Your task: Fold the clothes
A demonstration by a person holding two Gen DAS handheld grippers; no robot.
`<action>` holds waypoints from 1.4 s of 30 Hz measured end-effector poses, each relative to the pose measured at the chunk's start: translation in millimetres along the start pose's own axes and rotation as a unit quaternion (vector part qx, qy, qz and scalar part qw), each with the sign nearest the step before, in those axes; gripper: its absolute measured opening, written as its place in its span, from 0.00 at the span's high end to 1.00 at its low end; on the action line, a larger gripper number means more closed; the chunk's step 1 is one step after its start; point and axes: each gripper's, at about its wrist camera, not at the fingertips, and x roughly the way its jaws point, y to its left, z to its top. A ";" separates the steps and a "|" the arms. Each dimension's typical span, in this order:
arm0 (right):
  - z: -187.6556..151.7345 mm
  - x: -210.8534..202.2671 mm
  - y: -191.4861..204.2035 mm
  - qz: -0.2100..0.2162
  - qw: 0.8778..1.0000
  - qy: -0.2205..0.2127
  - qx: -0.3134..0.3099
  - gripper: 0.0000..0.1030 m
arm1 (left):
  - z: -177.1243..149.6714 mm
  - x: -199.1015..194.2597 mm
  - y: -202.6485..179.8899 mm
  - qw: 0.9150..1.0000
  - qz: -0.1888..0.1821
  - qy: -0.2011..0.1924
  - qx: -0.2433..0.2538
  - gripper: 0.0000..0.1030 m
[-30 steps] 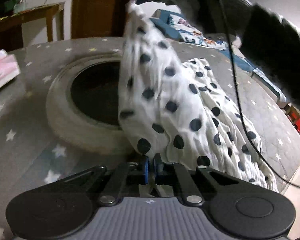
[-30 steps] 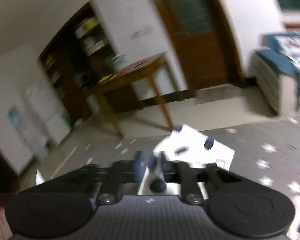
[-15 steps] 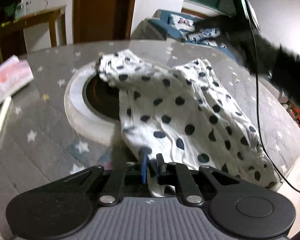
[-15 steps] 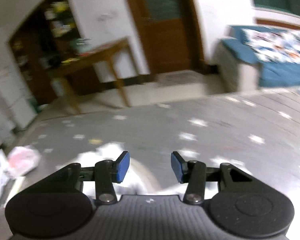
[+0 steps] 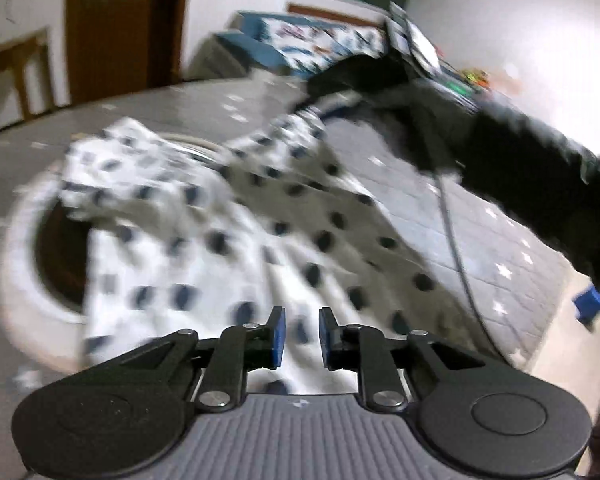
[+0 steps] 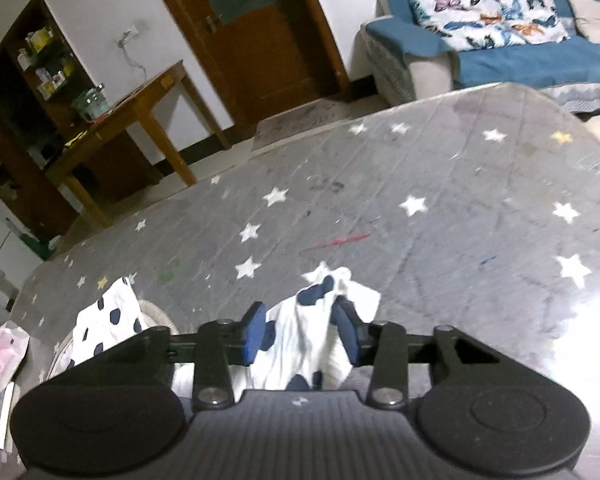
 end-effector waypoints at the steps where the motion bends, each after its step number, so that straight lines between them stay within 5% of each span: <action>1: -1.0 3.0 1.2 0.001 1.000 0.004 0.000 0.66 | 1.0 7.9 -6.1 1.000 -0.011 0.006 0.004 0.81; 6: -1.6 14.5 4.1 0.008 1.000 0.013 0.006 0.90 | 1.3 36.3 -29.1 0.998 -0.057 0.030 0.023 0.81; 10: 5.4 7.2 14.5 0.025 1.000 -0.012 -0.001 0.96 | -5.1 52.0 -38.0 0.996 -0.072 0.052 0.031 0.81; 18: 19.2 -84.9 38.9 0.122 0.977 -0.158 -0.080 0.96 | -11.5 56.3 -40.2 0.993 -0.100 0.052 0.031 0.82; 21: 24.0 -83.8 17.6 0.038 0.985 -0.146 -0.078 0.83 | -12.1 58.8 -41.3 0.992 -0.109 0.055 0.033 0.82; 26: 24.8 -62.3 -31.7 -0.077 0.992 -0.093 -0.029 0.82 | -14.0 62.8 -47.6 0.990 -0.123 0.059 0.043 0.81; 30: 14.8 -49.6 -26.8 -0.055 0.995 -0.078 -0.031 0.82 | -12.7 62.5 -45.0 0.989 -0.129 0.062 0.041 0.81; 35: -1.5 -5.8 24.6 -0.017 0.994 -0.024 -0.109 0.80 | -12.1 62.2 -44.3 0.988 -0.132 0.065 0.038 0.81; 42: -6.0 49.9 50.5 -0.062 0.984 -0.010 -0.167 0.80 | -9.9 63.7 -41.8 0.987 -0.140 0.068 0.030 0.81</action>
